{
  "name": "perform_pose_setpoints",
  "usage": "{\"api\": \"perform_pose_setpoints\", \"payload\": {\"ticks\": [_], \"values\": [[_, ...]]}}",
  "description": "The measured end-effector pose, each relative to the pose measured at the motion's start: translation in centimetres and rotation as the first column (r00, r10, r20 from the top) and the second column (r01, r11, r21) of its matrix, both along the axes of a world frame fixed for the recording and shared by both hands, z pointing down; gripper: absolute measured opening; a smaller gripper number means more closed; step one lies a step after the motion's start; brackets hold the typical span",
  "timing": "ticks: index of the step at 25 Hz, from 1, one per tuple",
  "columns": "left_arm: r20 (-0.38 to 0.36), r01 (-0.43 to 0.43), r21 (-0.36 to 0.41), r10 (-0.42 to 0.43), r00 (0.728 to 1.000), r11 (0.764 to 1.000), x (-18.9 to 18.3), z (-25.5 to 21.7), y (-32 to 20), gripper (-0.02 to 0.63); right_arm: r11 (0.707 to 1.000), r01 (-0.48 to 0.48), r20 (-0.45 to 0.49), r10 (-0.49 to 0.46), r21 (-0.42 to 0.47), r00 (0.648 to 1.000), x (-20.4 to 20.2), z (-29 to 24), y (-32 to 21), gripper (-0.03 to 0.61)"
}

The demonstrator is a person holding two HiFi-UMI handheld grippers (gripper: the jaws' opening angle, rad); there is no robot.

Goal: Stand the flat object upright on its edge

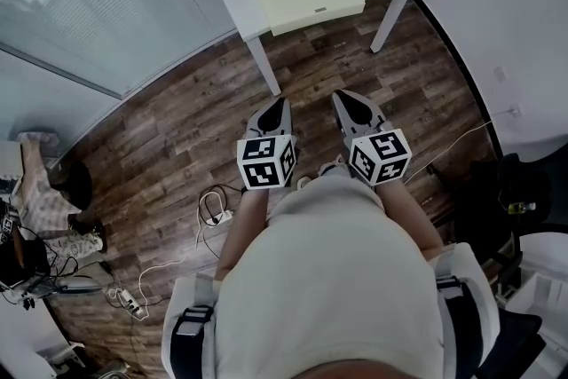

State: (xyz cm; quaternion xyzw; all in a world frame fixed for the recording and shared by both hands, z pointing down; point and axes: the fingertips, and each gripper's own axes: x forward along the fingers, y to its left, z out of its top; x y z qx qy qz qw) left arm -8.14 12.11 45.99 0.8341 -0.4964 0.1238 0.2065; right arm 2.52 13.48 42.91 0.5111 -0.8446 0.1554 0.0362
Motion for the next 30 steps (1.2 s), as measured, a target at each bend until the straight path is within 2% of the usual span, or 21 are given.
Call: {"api": "perform_pose_setpoints", "payload": {"ticks": [5, 16, 30], "values": [[-0.005, 0.007, -0.006, -0.007, 1.000, 1.000, -0.7, 0.0, 0.4, 0.020, 1.000, -0.015, -0.022, 0.015, 0.002, 1.000, -0.7, 0.1, 0.4, 0.020], [-0.004, 0.014, -0.037, -0.014, 1.000, 0.999, -1.3, 1.1, 0.5, 0.020, 0.999, -0.023, 0.031, 0.024, -0.033, 0.999, -0.8, 1.1, 0.1, 0.020], [0.003, 0.032, -0.056, -0.032, 0.999, 0.998, -1.0, 1.8, -6.0, 0.020, 0.999, 0.007, 0.061, -0.004, -0.035, 0.998, -0.6, 1.6, -7.0, 0.020]]}}
